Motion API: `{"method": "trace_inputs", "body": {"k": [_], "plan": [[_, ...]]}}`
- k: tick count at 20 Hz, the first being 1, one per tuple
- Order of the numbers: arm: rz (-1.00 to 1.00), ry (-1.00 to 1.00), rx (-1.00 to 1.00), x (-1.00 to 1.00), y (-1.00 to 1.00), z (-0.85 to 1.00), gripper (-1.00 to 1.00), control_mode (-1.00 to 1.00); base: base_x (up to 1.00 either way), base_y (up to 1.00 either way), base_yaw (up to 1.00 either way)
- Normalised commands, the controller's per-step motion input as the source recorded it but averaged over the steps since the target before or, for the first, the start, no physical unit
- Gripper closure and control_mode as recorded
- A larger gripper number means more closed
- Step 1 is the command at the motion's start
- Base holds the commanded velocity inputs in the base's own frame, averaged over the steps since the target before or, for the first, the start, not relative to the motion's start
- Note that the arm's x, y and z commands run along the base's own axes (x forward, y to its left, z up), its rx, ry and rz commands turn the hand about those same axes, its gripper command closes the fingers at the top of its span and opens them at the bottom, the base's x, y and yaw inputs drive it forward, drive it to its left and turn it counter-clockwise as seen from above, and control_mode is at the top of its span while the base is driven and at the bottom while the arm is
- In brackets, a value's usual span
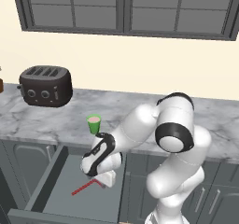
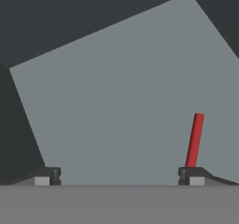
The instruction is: Pick up the straw from the left drawer and put it inside the smoothie cup.
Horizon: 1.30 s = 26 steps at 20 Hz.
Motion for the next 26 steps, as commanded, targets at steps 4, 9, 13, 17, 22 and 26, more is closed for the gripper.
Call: {"method": "trace_inputs", "body": {"k": [4,9,13,17,22,26], "plan": [[0.00,0.00,0.00,0.09,0.12,-0.09,-1.00,-1.00,0.00,0.00,0.00],[0.00,0.00,0.00,0.37,0.12,-0.10,-1.00,-1.00,0.00,0.00,0.00],[0.00,0.00,0.00,0.38,0.02,-0.17,-1.00,-1.00,0.00,0.00,0.00],[0.00,0.02,-0.02,0.36,0.06,-0.07,-1.00,-1.00,0.00,0.00,0.00],[0.00,0.08,-0.03,0.09,0.08,0.00,-1.00,-1.00,0.00,0.00,0.00],[0.00,0.04,-0.06,0.00,0.09,-0.20,-1.00,-1.00,0.00,0.00,0.00]]}}
